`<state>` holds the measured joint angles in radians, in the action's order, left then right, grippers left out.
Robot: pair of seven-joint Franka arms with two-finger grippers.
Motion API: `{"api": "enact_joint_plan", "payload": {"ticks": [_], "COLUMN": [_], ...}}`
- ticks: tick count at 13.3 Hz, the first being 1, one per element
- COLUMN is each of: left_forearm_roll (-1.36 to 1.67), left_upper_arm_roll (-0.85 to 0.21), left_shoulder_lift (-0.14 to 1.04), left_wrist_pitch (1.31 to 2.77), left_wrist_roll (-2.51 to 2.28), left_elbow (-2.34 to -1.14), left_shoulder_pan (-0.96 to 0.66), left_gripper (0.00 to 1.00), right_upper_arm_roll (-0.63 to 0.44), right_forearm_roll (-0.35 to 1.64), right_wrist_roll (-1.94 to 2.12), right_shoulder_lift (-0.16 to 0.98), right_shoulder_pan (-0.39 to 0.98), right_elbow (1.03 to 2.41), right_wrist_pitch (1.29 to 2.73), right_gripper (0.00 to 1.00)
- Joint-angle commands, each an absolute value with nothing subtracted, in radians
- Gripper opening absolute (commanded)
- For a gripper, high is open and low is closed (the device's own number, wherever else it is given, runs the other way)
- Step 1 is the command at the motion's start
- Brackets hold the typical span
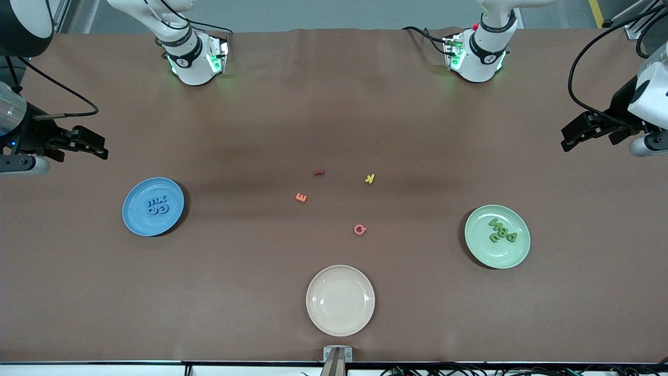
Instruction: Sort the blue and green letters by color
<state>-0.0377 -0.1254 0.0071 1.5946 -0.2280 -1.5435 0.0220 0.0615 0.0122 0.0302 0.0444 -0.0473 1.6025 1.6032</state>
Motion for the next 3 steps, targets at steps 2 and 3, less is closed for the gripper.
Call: {"api": "enact_joint_plan", "payload": {"ticks": [2,3], "left_forearm_roll": [-0.023,-0.021], "left_upper_arm_roll": [-0.126,-0.126], "left_shoulder_lift": [-0.003,-0.003], "left_wrist_pitch": [1.577,1.568], "left_wrist_roll": [-0.203,-0.189], "left_elbow": [-1.525,-1.523], "left_shoulder_pan": [0.028,0.028], "left_gripper": [1.0,1.0], "right_upper_arm_roll": [0.092,0.092], "right_forearm_roll": [-0.006,-0.006], "right_wrist_roll": [0.015,0.015], "right_shoulder_lift": [0.006,0.002], "right_shoulder_pan": [-0.072,-0.072], "right_elbow": [1.644,1.644], "right_wrist_pitch": [1.626,1.629], "right_gripper": [0.99,0.99]}}
